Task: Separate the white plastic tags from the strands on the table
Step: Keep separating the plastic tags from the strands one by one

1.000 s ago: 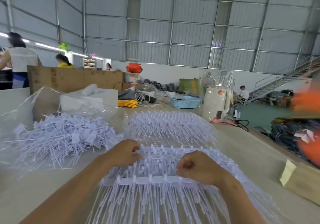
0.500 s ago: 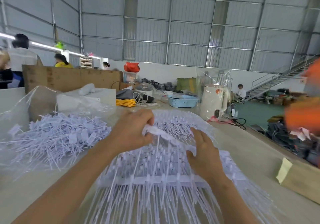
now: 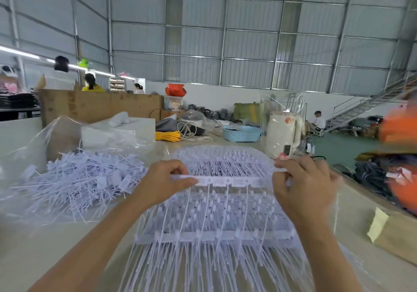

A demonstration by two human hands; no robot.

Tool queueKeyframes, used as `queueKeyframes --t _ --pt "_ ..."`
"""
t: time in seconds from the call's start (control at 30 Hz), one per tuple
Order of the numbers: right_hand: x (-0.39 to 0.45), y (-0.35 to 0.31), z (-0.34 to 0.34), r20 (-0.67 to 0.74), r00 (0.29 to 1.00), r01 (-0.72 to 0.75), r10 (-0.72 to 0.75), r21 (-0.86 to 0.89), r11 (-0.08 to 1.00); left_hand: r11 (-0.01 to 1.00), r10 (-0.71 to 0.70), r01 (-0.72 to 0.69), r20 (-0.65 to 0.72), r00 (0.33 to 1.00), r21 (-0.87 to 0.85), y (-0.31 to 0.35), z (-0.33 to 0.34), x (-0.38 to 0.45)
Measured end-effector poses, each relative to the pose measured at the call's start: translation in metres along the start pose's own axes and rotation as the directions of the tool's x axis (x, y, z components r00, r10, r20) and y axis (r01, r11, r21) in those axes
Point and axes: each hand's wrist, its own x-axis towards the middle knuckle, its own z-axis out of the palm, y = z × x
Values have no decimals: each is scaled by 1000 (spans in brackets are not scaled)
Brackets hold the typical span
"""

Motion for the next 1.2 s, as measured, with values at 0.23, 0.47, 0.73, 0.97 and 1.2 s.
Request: queueKeyframes --t 0.23,0.47,0.73,0.97,1.2 --pt "-20 -14 30 630 776 -49 1 59 997 977 2 -39 172 985 211 -18 16 -3" --pt "-15 -75 56 751 502 -143 -429 562 815 937 343 -345 48 938 56 12 8 -12" --pt "-17 -77 68 652 672 -260 -351 651 713 874 -213 207 36 976 -439 8 3 -5" --pt "-29 -86 66 571 767 -286 -294 713 640 892 -205 208 51 977 -401 12 12 -6" --pt "-38 -94 58 257 863 336 -435 351 874 790 -375 372 96 922 -486 8 15 -1"
